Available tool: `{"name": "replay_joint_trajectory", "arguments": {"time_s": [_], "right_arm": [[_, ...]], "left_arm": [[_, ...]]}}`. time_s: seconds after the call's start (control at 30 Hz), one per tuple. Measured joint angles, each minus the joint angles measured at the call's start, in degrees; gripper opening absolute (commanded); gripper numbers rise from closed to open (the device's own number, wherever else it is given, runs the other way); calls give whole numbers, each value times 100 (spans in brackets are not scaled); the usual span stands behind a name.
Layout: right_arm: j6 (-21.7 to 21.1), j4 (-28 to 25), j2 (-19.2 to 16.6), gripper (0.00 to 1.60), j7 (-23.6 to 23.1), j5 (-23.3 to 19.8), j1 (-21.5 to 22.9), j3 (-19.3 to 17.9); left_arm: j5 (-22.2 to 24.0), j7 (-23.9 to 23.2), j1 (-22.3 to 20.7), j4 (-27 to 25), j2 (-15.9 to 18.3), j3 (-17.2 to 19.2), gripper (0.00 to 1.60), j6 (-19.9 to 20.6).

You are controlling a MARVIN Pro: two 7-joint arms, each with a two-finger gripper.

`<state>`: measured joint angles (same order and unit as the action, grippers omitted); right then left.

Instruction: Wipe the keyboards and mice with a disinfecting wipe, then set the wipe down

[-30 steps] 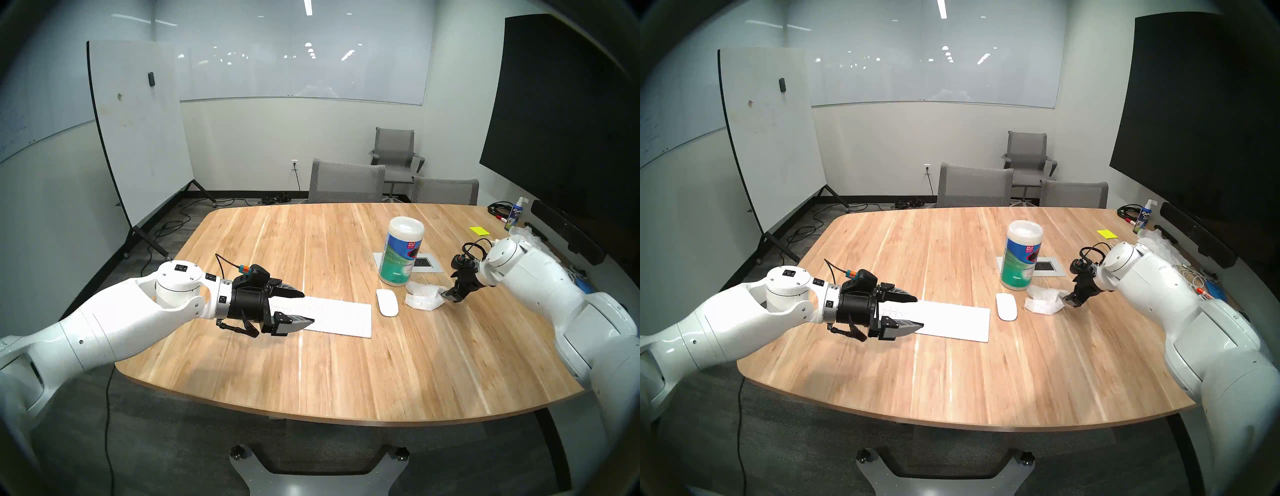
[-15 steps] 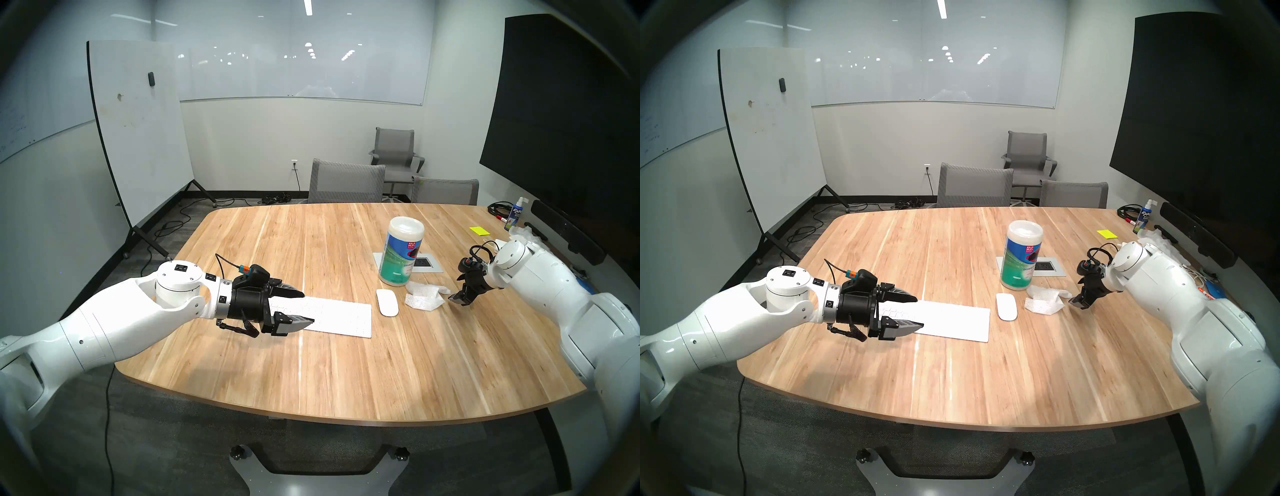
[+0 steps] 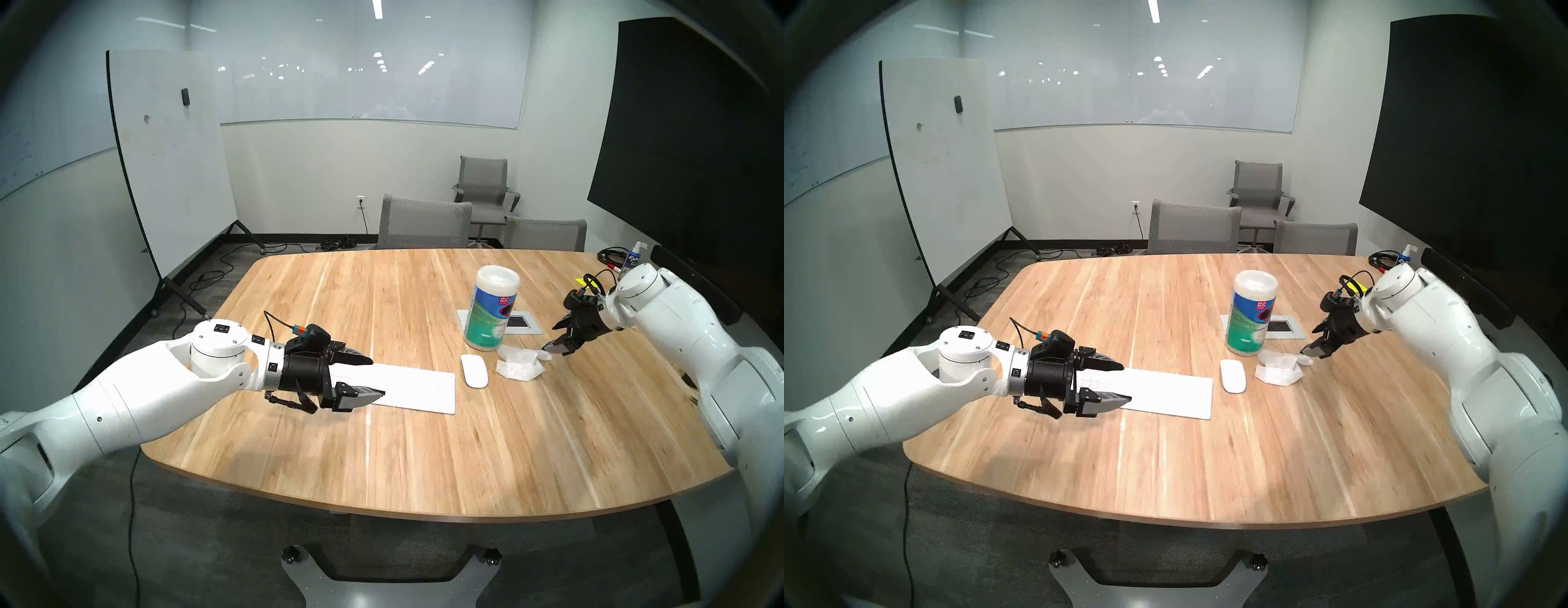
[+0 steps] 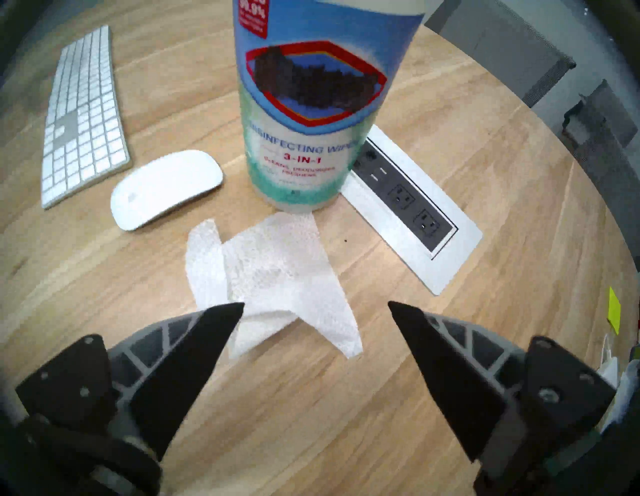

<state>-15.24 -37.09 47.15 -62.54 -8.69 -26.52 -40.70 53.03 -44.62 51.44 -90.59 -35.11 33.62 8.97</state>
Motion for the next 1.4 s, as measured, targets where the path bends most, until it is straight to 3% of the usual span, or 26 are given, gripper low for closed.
{"name": "replay_joint_trajectory", "arguments": {"time_s": [0.33, 0.5, 0.73, 0.9, 1.4], "right_arm": [[-944, -428, -335, 160, -1164, -483, 137, -345], [-1224, -584, -510, 160, -1498, -688, 139, -493], [-1622, -807, -818, 160, -1166, -1183, 10, -818], [-1832, -1134, -1110, 160, -943, -1771, -339, -973], [-1951, -2110, -1809, 160, -786, -3260, -1244, -1083]], "left_arm": [[0, 0, 0, 0, 0, 0, 160, -1], [0, 0, 0, 0, 0, 0, 160, -1], [0, 0, 0, 0, 0, 0, 160, -1], [1, 0, 0, 0, 0, 0, 160, -1], [1, 0, -1, 0, -1, 0, 160, -1]]}}
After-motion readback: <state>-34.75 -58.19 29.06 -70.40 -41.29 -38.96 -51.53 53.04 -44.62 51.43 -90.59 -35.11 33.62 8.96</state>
